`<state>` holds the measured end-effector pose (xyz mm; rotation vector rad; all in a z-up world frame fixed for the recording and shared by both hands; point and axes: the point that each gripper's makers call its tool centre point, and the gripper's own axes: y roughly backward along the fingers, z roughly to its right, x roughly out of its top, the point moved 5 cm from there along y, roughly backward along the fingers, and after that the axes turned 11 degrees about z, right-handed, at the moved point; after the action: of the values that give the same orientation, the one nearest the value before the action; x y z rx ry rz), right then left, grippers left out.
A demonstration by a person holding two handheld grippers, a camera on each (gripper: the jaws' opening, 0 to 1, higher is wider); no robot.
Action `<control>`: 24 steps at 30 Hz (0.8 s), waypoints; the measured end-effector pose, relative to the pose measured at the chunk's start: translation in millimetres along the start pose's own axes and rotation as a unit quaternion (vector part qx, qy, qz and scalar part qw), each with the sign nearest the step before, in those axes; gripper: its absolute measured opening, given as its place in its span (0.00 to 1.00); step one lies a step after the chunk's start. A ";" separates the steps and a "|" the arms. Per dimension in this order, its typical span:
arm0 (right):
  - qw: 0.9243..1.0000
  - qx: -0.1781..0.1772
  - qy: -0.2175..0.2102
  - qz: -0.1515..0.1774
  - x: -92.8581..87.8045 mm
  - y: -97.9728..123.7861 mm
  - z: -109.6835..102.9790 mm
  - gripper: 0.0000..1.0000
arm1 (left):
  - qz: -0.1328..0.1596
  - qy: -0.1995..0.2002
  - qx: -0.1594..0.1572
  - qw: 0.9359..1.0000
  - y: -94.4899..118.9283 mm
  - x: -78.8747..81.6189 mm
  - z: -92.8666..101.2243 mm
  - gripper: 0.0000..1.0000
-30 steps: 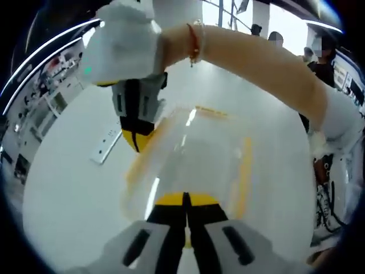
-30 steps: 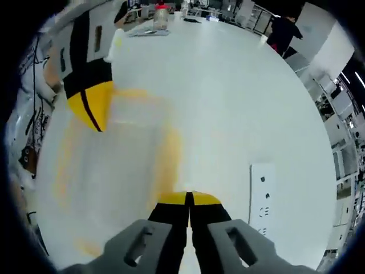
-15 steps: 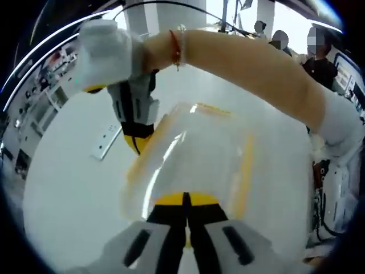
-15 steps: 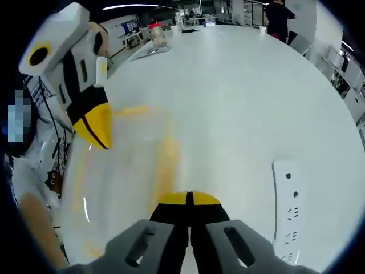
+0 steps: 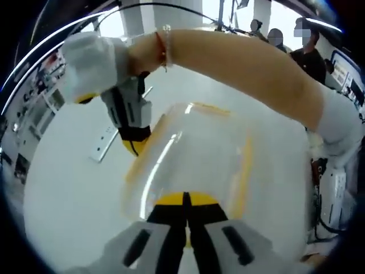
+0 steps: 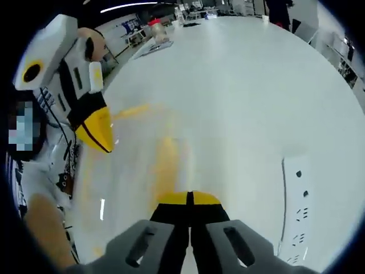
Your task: Snap each plastic latch of the storage box into its locked position after aligning the lid with the box until every specified latch is closed and the lid sits flush.
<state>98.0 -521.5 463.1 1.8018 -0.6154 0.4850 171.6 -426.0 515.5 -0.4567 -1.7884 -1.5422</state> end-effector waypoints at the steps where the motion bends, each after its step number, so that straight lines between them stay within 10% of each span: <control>1: 1.000 0.002 -0.003 0.001 -0.1 0.1 2.0 0.00 | -0.002 0.000 0.000 1.000 -0.4 0.4 0.3 0.00; 17: 0.998 0.033 -0.040 0.028 -4.9 0.7 -0.9 0.00 | -0.001 -0.003 -0.017 1.000 -3.5 3.3 4.0 0.00; 21: 0.997 0.048 -0.057 -0.009 -19.0 -22.6 -12.0 0.00 | 0.016 -0.005 -0.038 0.999 -7.8 8.3 9.8 0.00; 22: 0.987 0.039 -0.156 0.009 -14.1 -30.2 -6.7 0.00 | 0.014 -0.006 -0.038 0.999 -11.7 8.1 10.5 0.00; 24: 0.996 0.053 -0.057 0.046 3.4 -18.2 2.8 0.00 | 0.013 -0.020 -0.044 0.999 -8.0 10.8 13.3 0.00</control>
<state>112.1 -520.2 450.8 1.9180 -0.7664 0.4874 155.0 -417.0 517.2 -0.5538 -1.7427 -1.6083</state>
